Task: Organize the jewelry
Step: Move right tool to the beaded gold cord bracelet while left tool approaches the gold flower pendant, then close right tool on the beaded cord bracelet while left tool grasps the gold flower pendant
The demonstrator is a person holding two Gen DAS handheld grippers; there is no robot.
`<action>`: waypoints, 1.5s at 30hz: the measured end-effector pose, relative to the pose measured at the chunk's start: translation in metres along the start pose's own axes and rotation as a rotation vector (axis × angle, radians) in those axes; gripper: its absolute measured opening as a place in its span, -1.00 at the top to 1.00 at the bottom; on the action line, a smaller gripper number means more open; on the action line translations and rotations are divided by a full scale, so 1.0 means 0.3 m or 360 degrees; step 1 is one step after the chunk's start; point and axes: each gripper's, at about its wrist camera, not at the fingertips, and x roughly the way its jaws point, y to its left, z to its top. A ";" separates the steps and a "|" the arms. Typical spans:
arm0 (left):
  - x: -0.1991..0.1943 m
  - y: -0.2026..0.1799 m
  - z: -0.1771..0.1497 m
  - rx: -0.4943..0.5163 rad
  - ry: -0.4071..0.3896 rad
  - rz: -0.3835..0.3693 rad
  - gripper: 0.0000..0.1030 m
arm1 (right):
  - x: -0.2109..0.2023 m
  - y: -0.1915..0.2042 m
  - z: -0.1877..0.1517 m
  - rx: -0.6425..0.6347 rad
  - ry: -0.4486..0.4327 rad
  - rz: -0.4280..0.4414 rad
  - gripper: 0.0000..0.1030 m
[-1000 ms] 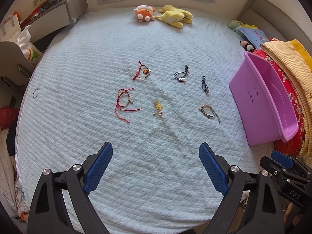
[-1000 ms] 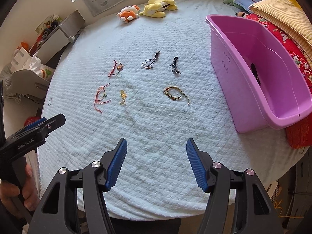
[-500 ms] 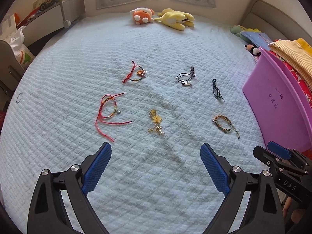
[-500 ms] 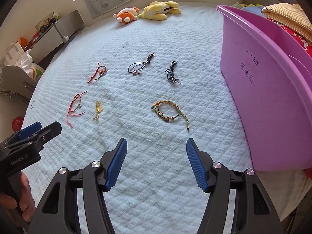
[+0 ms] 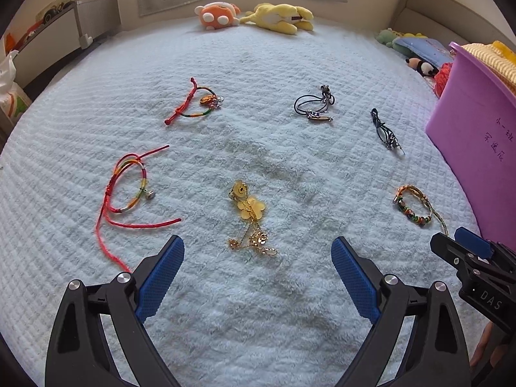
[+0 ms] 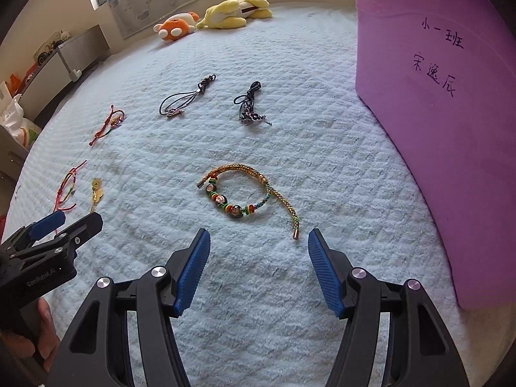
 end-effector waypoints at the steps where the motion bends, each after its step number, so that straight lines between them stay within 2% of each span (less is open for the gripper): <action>1: 0.007 0.000 0.002 -0.0007 -0.0003 -0.0004 -0.76 | 0.007 -0.001 0.005 -0.0002 -0.0004 -0.0003 -0.18; 21: 0.098 -0.022 0.012 0.0019 -0.0010 -0.0020 -0.76 | 0.121 0.056 0.056 -0.0171 -0.0048 -0.0024 -0.18; 28: 0.130 -0.040 0.019 0.0050 0.0008 0.0015 -0.85 | 0.150 0.072 0.058 -0.0262 -0.0077 -0.0041 -0.19; 35: 0.130 -0.050 0.017 0.0056 -0.0012 0.0038 -0.84 | 0.152 0.085 0.057 -0.0314 -0.0080 -0.0058 -0.17; 38: 0.127 -0.056 0.016 0.0069 -0.0010 0.0050 -0.75 | 0.150 0.086 0.054 -0.0317 -0.0078 -0.0049 -0.12; 42: 0.118 -0.062 0.015 0.0070 -0.0017 0.0059 -0.54 | 0.143 0.096 0.053 -0.0320 -0.0072 -0.0029 0.06; 44: 0.110 -0.061 0.011 0.0069 -0.0021 0.0054 -0.41 | 0.140 0.101 0.054 -0.0317 -0.0064 0.0000 0.30; 45: 0.107 -0.063 0.011 0.0068 -0.0024 0.0056 -0.28 | 0.138 0.105 0.055 -0.0319 -0.0062 0.0006 0.33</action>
